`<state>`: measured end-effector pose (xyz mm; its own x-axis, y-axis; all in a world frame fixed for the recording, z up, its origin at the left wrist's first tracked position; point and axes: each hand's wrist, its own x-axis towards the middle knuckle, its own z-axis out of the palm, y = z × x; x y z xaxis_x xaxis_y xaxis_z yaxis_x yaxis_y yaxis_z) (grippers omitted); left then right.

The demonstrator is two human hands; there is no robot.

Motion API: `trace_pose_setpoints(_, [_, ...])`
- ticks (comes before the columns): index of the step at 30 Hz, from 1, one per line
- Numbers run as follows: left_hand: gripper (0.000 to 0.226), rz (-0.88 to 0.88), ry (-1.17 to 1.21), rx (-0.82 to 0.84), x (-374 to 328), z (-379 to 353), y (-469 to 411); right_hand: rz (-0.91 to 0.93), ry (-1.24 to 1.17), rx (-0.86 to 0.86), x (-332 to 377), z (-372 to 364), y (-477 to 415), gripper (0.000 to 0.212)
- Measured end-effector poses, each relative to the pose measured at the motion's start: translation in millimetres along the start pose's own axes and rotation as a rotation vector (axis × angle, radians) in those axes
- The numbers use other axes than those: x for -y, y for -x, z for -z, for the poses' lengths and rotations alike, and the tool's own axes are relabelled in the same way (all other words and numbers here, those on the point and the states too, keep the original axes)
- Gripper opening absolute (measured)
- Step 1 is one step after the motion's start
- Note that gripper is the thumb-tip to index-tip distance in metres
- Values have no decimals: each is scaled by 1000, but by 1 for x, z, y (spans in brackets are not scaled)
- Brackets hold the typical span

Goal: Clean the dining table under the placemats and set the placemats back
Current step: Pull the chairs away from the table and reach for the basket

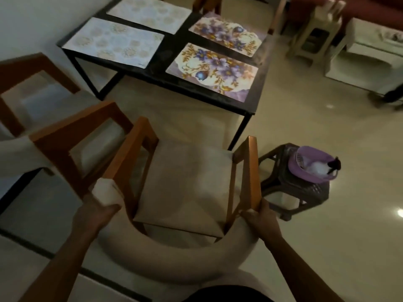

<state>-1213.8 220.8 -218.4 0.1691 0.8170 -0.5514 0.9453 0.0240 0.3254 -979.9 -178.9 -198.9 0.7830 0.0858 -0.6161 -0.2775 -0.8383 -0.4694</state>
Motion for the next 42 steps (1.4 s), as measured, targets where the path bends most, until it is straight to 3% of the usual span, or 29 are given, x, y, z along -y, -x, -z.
trace_pose_setpoints(5, [89, -63, -55, 19, 0, 2, -13, -43, 14, -95, 3, -11, -3, 60])
trace_pose_setpoints(10, [86, -113, -87, 20, -14, 17, -29, -21, -20, -138, 13, -29, 1, 55])
trace_pose_setpoints(16, [96, -165, -101, 25, -33, 41, -66, 5, -46, -175, 29, -55, -1, 54])
trace_pose_setpoints(34, [93, -171, -145, 47, -47, 62, -113, -17, -47, -210, 55, -80, -5, 60])
trace_pose_setpoints(42, [95, -166, -171, 40, -64, 73, -138, -12, -51, -226, 81, -90, -12, 53])
